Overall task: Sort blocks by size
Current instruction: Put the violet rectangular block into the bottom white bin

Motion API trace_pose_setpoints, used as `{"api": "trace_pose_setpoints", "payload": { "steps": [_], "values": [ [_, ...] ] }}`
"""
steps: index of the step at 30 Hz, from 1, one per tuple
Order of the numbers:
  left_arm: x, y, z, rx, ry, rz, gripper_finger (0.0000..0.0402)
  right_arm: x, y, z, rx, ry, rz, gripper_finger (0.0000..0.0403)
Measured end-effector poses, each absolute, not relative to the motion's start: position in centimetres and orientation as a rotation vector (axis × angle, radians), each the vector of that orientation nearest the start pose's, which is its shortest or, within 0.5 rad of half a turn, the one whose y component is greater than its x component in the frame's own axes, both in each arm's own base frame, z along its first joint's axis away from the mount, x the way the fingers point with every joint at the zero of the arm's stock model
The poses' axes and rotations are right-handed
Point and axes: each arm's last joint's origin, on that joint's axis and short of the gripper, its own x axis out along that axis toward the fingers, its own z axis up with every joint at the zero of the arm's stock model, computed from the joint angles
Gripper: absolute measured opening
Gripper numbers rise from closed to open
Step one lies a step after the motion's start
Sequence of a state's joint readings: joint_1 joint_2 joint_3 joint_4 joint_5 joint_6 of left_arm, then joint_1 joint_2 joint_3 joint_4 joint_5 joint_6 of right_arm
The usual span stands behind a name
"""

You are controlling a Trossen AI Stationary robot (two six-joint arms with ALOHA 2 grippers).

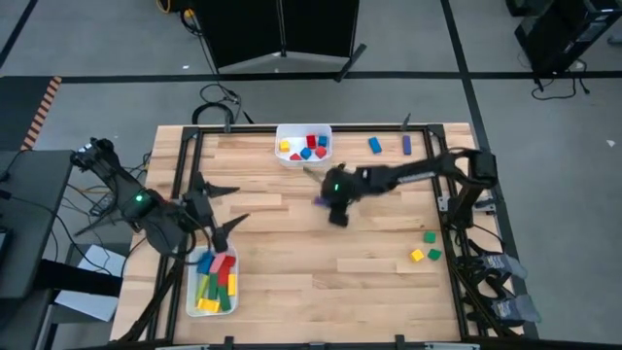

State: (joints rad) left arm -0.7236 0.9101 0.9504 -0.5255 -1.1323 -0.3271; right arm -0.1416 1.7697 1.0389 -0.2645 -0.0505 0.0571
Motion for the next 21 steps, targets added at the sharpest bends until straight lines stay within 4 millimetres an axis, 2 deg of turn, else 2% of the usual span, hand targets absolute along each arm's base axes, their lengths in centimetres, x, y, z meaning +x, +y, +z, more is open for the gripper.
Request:
{"api": "trace_pose_setpoints", "payload": {
  "steps": [4, 8, 17, 21],
  "values": [
    [13.7, -8.5, 35.6, 0.027, 0.161, 0.459, 0.0334, 37.6, -0.5, 17.3, 0.147, 0.663, -0.040, 0.0115],
    [12.8, -7.7, 36.5, -0.007, 0.124, 0.454, 0.0328, 40.8, 2.4, 18.0, 0.191, 0.418, 0.013, 0.0115],
    [12.0, -7.0, 37.3, -0.028, 0.083, 0.451, 0.0306, 50.0, 7.1, 18.4, 0.171, 0.212, 0.144, 0.0115],
    [12.0, -7.0, 37.4, -0.032, 0.080, 0.451, 0.0300, 53.5, 9.0, 18.0, 0.174, 0.156, 0.208, 0.0115]
  ]
}}
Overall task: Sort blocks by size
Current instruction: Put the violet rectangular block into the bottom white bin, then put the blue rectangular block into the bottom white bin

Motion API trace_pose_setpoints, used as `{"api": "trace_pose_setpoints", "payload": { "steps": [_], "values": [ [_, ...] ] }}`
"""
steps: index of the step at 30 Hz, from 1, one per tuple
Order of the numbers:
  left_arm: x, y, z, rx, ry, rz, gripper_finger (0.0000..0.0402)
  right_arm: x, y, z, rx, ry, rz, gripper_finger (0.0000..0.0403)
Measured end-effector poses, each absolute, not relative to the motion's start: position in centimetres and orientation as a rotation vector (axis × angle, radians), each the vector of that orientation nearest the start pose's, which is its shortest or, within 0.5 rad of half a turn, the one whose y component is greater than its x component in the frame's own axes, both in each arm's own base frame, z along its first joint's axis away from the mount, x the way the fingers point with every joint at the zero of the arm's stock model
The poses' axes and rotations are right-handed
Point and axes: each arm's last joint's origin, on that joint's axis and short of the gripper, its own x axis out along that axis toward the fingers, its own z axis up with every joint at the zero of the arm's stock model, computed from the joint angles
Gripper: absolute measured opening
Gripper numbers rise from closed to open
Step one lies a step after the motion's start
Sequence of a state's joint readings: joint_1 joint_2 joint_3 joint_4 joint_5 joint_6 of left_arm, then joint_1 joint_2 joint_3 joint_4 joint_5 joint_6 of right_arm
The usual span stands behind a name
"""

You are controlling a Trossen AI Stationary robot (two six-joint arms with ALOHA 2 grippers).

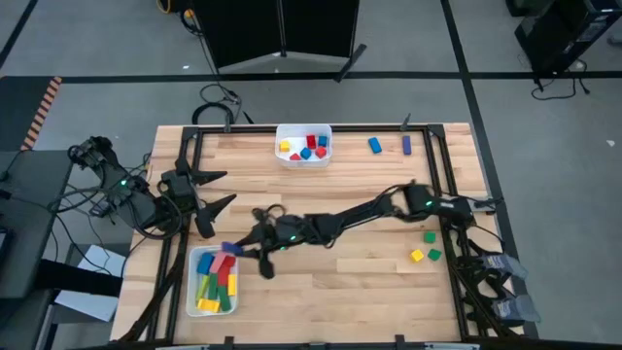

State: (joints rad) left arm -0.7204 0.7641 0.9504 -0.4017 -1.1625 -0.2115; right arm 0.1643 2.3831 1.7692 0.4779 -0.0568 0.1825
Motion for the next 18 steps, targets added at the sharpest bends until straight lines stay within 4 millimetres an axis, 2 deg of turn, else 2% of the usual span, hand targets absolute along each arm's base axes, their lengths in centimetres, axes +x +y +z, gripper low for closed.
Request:
{"api": "trace_pose_setpoints", "payload": {
  "steps": [5, 11, 13, 16, 18],
  "values": [
    [12.0, -7.0, 37.4, -0.047, 0.076, 0.440, 0.0298, 56.8, 11.2, 17.0, 0.178, 0.111, 0.263, 0.0115],
    [12.1, -7.1, 37.5, -0.065, 0.074, 0.415, 0.0298, 59.3, 12.9, 14.4, 0.213, 0.133, 0.301, 0.0116],
    [12.1, -7.2, 37.4, -0.075, 0.073, 0.413, 0.0298, 59.7, 13.0, 13.9, 0.222, 0.138, 0.304, 0.0146],
    [12.2, -7.3, 37.4, -0.074, 0.078, 0.398, 0.0298, 59.6, 12.7, 14.3, 0.218, 0.128, 0.311, 0.0233],
    [12.3, -7.4, 37.3, -0.074, 0.081, 0.394, 0.0298, 59.4, 12.1, 14.9, 0.199, 0.128, 0.297, 0.0277]
  ]
}}
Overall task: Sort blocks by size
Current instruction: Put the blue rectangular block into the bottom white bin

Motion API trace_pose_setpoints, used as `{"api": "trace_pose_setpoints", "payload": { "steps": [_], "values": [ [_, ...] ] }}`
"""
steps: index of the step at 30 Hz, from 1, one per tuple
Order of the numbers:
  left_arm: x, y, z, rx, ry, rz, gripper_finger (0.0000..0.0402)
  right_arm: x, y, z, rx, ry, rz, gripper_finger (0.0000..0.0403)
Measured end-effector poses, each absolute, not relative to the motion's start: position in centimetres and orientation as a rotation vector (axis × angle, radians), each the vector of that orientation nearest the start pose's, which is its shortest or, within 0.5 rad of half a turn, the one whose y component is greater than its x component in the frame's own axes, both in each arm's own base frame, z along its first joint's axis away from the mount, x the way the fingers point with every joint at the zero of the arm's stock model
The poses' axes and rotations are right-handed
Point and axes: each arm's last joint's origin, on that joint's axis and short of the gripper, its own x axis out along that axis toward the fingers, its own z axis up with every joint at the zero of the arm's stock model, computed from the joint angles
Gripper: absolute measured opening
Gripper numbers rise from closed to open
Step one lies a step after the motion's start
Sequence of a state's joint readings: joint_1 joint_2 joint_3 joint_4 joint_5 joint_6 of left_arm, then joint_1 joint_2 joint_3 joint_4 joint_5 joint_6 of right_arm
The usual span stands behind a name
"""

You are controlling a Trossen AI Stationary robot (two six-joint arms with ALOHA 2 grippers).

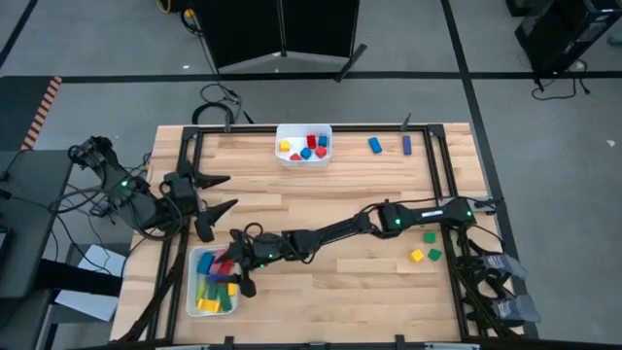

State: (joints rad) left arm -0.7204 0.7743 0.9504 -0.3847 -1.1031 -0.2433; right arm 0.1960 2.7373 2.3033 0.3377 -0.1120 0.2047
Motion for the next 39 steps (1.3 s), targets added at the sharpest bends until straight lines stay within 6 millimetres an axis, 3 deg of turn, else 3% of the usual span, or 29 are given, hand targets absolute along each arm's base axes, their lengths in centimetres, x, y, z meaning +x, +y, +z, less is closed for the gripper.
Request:
{"api": "trace_pose_setpoints", "payload": {
  "steps": [4, 8, 11, 16, 22, 27, 33, 39],
  "values": [
    [12.6, -7.6, 37.2, -0.067, 0.091, 0.385, 0.0298, 58.7, 11.7, 16.1, 0.106, 0.096, 0.214, 0.0300],
    [12.9, -7.9, 37.0, -0.064, 0.099, 0.380, 0.0298, 56.0, 12.1, 17.6, -0.003, 0.053, 0.123, 0.0269],
    [13.3, -8.1, 36.7, -0.061, 0.109, 0.389, 0.0298, 52.4, 11.6, 18.4, -0.031, 0.010, 0.054, 0.0237],
    [15.7, -7.9, 35.7, -0.032, 0.162, 0.433, 0.0291, 44.0, 9.6, 20.2, -0.068, -0.045, -0.158, 0.0206],
    [22.2, -6.4, 33.5, -0.018, 0.263, 0.346, 0.0265, 33.5, 9.0, 23.2, -0.125, -0.114, -0.400, 0.0202],
    [27.9, -3.7, 31.4, -0.013, 0.232, 0.282, 0.0249, 27.1, 8.9, 25.2, -0.140, -0.142, -0.511, 0.0202],
    [34.3, 2.2, 28.4, -0.073, 0.263, 0.309, 0.0248, 22.8, 8.3, 26.5, -0.124, -0.166, -0.574, 0.0202],
    [40.7, 7.4, 25.4, -0.138, 0.325, 0.324, 0.0248, 21.3, 8.0, 26.5, -0.152, -0.162, -0.579, 0.0202]
  ]
}}
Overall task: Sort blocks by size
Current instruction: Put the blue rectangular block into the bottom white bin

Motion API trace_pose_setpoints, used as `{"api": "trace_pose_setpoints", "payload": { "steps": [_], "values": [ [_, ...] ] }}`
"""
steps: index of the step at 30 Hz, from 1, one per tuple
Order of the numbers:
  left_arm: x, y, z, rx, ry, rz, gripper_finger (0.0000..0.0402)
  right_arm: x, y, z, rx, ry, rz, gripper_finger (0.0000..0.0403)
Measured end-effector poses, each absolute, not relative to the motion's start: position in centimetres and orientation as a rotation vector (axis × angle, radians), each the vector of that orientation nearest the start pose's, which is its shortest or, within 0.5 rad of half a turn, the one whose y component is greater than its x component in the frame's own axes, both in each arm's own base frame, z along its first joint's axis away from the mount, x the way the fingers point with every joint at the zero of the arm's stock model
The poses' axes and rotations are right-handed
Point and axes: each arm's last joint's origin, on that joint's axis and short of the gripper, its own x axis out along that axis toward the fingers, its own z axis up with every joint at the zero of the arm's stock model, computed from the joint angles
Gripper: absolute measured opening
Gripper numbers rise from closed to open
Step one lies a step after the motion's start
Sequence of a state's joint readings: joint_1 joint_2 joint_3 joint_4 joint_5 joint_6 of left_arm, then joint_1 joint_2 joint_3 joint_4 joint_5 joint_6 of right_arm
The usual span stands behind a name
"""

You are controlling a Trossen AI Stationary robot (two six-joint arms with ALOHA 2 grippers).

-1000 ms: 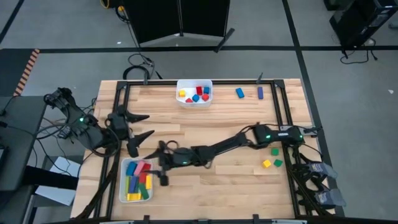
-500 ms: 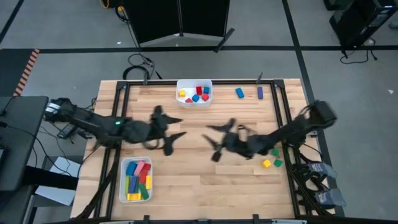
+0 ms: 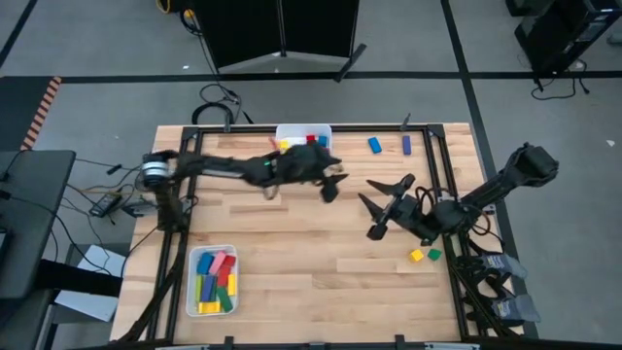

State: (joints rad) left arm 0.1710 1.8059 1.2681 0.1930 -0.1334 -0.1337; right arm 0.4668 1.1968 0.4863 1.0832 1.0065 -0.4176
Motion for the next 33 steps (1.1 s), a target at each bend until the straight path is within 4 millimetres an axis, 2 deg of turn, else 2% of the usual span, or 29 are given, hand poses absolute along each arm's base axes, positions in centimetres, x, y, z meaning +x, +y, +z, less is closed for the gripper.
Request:
{"api": "trace_pose_setpoints", "payload": {
  "steps": [4, 8, 15, 18, 22, 24, 33],
  "values": [
    [44.7, 10.3, 23.6, -0.175, 0.345, 0.360, 0.0248, 20.7, 8.1, 26.8, -0.191, -0.140, -0.616, 0.0202],
    [48.5, 13.0, 22.7, -0.186, 0.391, 0.399, 0.0248, 19.8, 8.5, 27.4, -0.228, -0.127, -0.628, 0.0201],
    [52.9, 16.4, 20.9, -0.168, 0.471, 0.395, 0.0248, 18.0, 9.2, 28.5, -0.246, -0.104, -0.646, 0.0202],
    [54.1, 17.5, 20.9, -0.185, 0.440, 0.407, 0.0248, 17.7, 9.3, 28.7, -0.249, -0.099, -0.647, 0.0201],
    [55.1, 18.7, 19.5, -0.201, 0.473, 0.422, 0.0248, 17.5, 9.3, 28.8, -0.251, -0.096, -0.649, 0.0200],
    [55.2, 19.0, 18.6, -0.221, 0.474, 0.417, 0.0248, 17.5, 9.3, 28.8, -0.246, -0.085, -0.667, 0.0200],
    [54.8, 20.3, 17.6, -0.280, 0.489, 0.397, 0.0249, 17.4, 9.1, 28.6, -0.226, -0.052, -0.722, 0.0199]
  ]
}}
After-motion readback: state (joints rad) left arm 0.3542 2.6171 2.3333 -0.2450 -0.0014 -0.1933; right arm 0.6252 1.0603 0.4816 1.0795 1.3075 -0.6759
